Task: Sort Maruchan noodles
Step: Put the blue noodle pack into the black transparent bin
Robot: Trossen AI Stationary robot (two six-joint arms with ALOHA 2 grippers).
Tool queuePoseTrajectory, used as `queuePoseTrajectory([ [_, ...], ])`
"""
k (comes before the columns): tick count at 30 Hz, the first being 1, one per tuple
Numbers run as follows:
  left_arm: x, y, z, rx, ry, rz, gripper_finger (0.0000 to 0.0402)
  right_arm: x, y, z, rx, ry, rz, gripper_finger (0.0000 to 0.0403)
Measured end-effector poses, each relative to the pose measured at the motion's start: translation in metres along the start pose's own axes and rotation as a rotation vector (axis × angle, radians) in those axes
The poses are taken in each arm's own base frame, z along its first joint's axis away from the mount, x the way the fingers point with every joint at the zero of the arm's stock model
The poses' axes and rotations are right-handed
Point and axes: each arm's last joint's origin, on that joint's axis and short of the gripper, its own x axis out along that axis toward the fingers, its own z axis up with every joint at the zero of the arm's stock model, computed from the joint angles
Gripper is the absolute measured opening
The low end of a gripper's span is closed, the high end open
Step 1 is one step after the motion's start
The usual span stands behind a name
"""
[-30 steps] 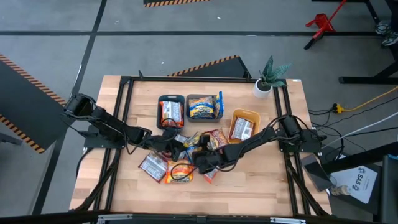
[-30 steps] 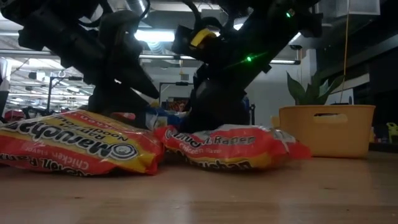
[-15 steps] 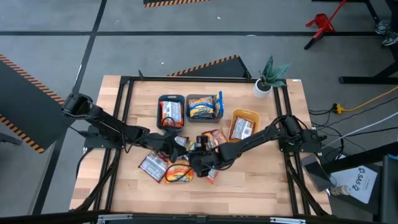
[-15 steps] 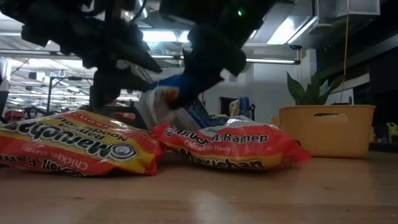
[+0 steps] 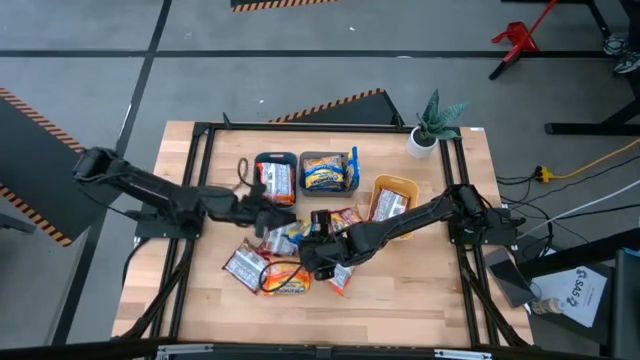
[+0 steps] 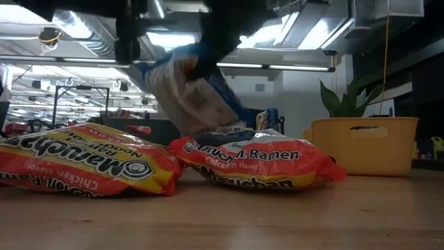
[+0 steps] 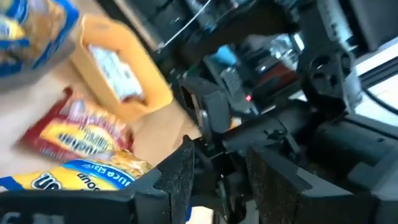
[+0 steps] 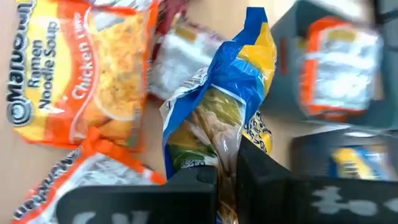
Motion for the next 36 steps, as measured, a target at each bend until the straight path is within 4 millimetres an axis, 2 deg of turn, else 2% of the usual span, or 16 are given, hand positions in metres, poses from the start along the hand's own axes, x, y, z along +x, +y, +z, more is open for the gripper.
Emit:
queuePoseTrajectory([
  [4, -0.015, -0.009, 0.017, 0.010, -0.077, -0.058, 0.0141, -0.009, -0.026, 0.007, -0.021, 0.048, -0.082, 0.0004],
  [9, -0.029, -0.016, 0.029, 0.031, -0.151, -0.088, 0.0141, -0.020, -0.076, 0.017, 0.040, 0.085, -0.191, 0.0004],
  [14, -0.036, -0.015, 0.033, 0.035, -0.168, -0.060, 0.0141, -0.011, -0.129, 0.007, 0.206, 0.164, -0.302, 0.0004],
  [17, -0.036, -0.014, 0.032, 0.038, -0.160, -0.047, 0.0141, 0.004, -0.149, -0.005, 0.258, 0.221, -0.325, 0.0003],
  [25, -0.035, -0.006, 0.029, 0.047, -0.132, 0.027, 0.0141, 0.057, -0.174, -0.032, 0.278, 0.375, -0.335, 0.0008],
  [30, -0.034, -0.003, 0.030, 0.050, -0.132, 0.047, 0.0141, 0.068, -0.181, -0.039, 0.296, 0.402, -0.319, 0.0013],
  [33, -0.034, -0.002, 0.032, 0.050, -0.138, 0.052, 0.0141, 0.069, -0.182, -0.040, 0.321, 0.402, -0.248, 0.0044],
  [36, -0.034, -0.002, 0.033, 0.056, -0.144, 0.057, 0.0141, 0.070, -0.181, -0.040, 0.329, 0.403, -0.220, 0.0099],
])
